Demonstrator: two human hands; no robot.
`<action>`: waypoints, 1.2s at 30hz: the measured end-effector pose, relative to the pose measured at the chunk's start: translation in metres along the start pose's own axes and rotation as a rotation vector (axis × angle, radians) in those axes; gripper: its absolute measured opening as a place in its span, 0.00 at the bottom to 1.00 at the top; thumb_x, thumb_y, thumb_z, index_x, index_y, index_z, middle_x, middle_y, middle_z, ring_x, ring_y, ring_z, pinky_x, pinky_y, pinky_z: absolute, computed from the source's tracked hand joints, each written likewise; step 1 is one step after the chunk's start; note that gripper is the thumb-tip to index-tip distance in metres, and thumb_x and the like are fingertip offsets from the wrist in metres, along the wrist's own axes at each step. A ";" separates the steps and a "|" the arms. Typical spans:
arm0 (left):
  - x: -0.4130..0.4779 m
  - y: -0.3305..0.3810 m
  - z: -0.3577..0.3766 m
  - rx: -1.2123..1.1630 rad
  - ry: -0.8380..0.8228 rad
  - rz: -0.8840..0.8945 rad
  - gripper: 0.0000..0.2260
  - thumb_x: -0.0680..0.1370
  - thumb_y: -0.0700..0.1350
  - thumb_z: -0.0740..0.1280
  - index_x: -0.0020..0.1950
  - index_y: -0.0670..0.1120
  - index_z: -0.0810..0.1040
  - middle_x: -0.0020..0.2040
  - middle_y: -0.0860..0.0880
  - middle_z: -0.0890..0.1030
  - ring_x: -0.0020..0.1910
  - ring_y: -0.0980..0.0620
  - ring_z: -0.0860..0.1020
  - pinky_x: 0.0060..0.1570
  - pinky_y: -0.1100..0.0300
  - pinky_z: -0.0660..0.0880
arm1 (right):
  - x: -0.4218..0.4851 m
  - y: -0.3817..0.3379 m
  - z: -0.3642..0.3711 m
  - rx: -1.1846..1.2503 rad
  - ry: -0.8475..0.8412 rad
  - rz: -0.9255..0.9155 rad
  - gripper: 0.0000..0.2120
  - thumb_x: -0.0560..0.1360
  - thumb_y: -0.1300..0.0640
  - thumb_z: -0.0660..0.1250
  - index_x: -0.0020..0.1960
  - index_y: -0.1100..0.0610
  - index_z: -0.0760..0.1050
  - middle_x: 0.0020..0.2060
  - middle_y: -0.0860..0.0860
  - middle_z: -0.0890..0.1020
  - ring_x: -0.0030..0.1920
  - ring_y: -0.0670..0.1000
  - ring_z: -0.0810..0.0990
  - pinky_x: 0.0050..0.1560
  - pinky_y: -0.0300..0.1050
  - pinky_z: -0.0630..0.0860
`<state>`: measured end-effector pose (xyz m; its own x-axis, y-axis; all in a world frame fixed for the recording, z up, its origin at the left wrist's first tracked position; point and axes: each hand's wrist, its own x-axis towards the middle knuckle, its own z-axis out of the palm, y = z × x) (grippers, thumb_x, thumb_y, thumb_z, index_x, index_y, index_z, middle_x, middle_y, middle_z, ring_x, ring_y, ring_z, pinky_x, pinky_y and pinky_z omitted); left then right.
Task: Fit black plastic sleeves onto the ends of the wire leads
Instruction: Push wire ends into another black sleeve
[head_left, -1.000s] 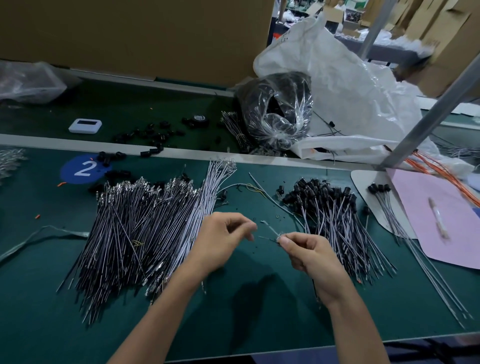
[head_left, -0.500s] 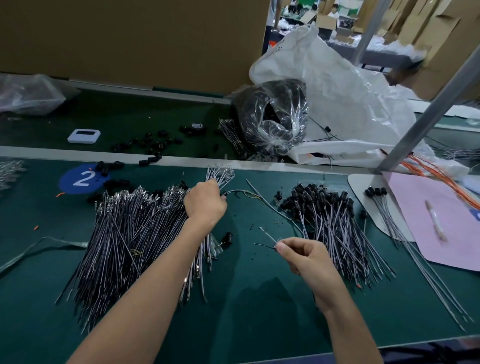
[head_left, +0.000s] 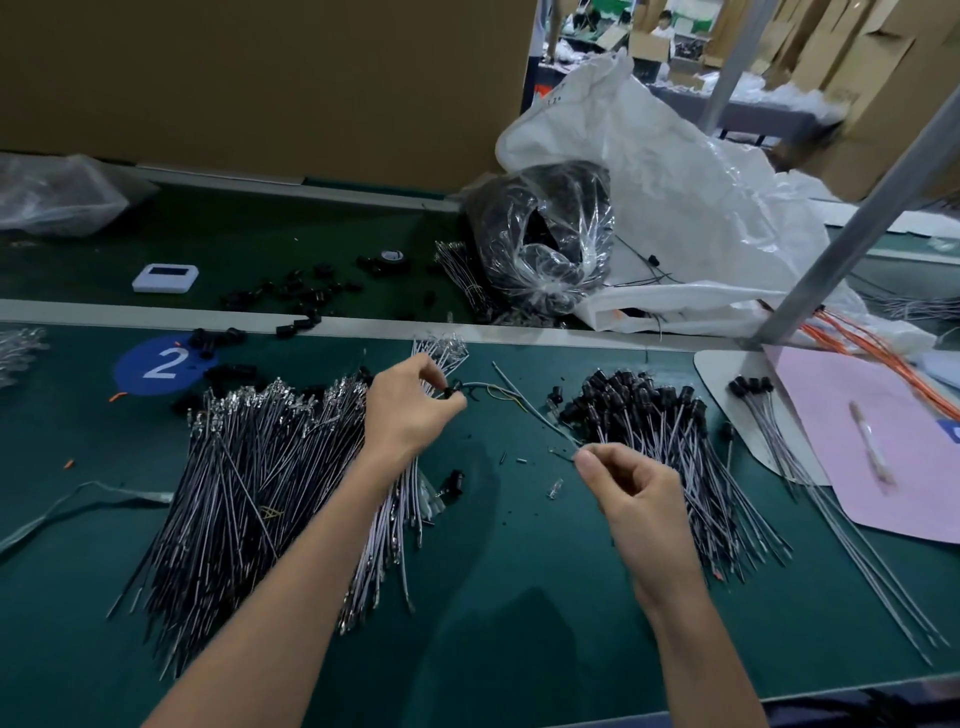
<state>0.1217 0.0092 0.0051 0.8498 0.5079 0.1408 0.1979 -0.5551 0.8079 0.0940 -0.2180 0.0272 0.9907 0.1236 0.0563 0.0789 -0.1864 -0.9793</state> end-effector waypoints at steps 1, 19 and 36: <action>-0.010 0.004 -0.003 -0.116 0.002 -0.050 0.07 0.69 0.43 0.75 0.40 0.46 0.78 0.37 0.52 0.81 0.36 0.53 0.77 0.38 0.60 0.74 | 0.001 0.000 0.001 0.005 0.032 -0.029 0.07 0.76 0.57 0.70 0.41 0.51 0.83 0.30 0.50 0.81 0.33 0.44 0.74 0.36 0.39 0.74; -0.087 0.021 -0.028 -0.925 -0.326 -0.174 0.06 0.76 0.35 0.69 0.51 0.40 0.81 0.43 0.41 0.85 0.34 0.52 0.80 0.40 0.63 0.80 | -0.002 -0.006 0.026 -0.065 0.030 -0.221 0.07 0.76 0.59 0.70 0.40 0.52 0.80 0.28 0.41 0.77 0.28 0.40 0.69 0.31 0.32 0.67; -0.091 0.017 -0.026 -1.007 -0.316 -0.130 0.08 0.70 0.43 0.72 0.48 0.45 0.85 0.42 0.42 0.85 0.36 0.53 0.81 0.41 0.63 0.79 | -0.002 -0.013 0.041 -0.229 0.013 -0.345 0.07 0.76 0.62 0.70 0.40 0.53 0.78 0.28 0.44 0.77 0.29 0.42 0.73 0.31 0.29 0.66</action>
<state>0.0345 -0.0295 0.0212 0.9682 0.2493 -0.0192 -0.0757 0.3655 0.9277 0.0863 -0.1760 0.0315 0.9032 0.2050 0.3771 0.4274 -0.3487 -0.8341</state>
